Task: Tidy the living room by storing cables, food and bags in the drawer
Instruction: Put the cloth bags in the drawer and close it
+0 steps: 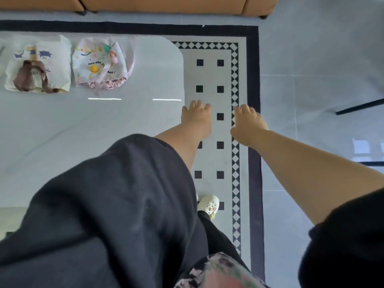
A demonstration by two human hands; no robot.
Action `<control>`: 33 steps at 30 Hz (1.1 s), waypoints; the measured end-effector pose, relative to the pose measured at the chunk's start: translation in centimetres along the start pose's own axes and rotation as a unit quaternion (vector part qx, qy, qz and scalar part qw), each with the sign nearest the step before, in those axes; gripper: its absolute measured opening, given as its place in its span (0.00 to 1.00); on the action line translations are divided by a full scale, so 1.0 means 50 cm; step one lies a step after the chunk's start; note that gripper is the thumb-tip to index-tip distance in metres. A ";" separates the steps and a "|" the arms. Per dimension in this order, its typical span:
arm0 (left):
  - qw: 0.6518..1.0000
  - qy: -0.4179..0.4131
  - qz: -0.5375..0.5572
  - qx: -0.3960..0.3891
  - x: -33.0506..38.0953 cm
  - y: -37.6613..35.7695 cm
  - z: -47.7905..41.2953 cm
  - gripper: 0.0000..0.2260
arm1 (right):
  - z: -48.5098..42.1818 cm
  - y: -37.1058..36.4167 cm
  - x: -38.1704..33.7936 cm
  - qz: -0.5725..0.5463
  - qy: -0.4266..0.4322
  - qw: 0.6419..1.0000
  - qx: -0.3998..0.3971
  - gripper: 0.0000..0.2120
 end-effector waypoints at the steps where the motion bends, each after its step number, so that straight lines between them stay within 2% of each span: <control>1: 1.000 -0.001 0.004 0.005 0.008 0.014 -0.012 0.28 | -0.009 0.011 0.011 -0.003 -0.003 1.000 -0.001 0.27; 9: 0.999 0.031 0.029 0.027 0.012 0.105 -0.115 0.30 | -0.136 0.121 0.024 0.013 0.030 0.999 0.004 0.27; 12: 0.995 0.074 0.060 0.020 -0.028 0.169 -0.187 0.29 | -0.227 0.194 0.016 0.034 0.044 0.998 -0.007 0.25; 18: 0.993 0.089 0.075 -0.018 -0.068 0.285 -0.310 0.31 | -0.373 0.323 0.003 0.074 0.066 0.995 -0.023 0.25; 22: 0.990 0.115 0.083 -0.012 -0.114 0.383 -0.399 0.30 | -0.490 0.429 -0.019 0.094 0.103 0.990 -0.018 0.23; 27: 0.983 0.148 0.108 -0.013 -0.167 0.469 -0.500 0.27 | -0.637 0.521 -0.037 0.142 0.151 0.978 -0.017 0.26; 31: 0.961 0.220 0.168 -0.003 -0.235 0.536 -0.581 0.28 | -0.772 0.581 -0.070 0.186 0.227 0.955 -0.036 0.31; 33: 0.935 0.283 0.215 0.006 -0.274 0.565 -0.606 0.28 | -0.835 0.615 -0.102 0.215 0.271 0.937 -0.043 0.32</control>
Point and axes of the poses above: each hand's wrist, its own z-axis away from the middle knuckle, its own y-axis out of the back of the hand, x = y × z, the point moved 4 cm from there along -z, towards the middle knuckle
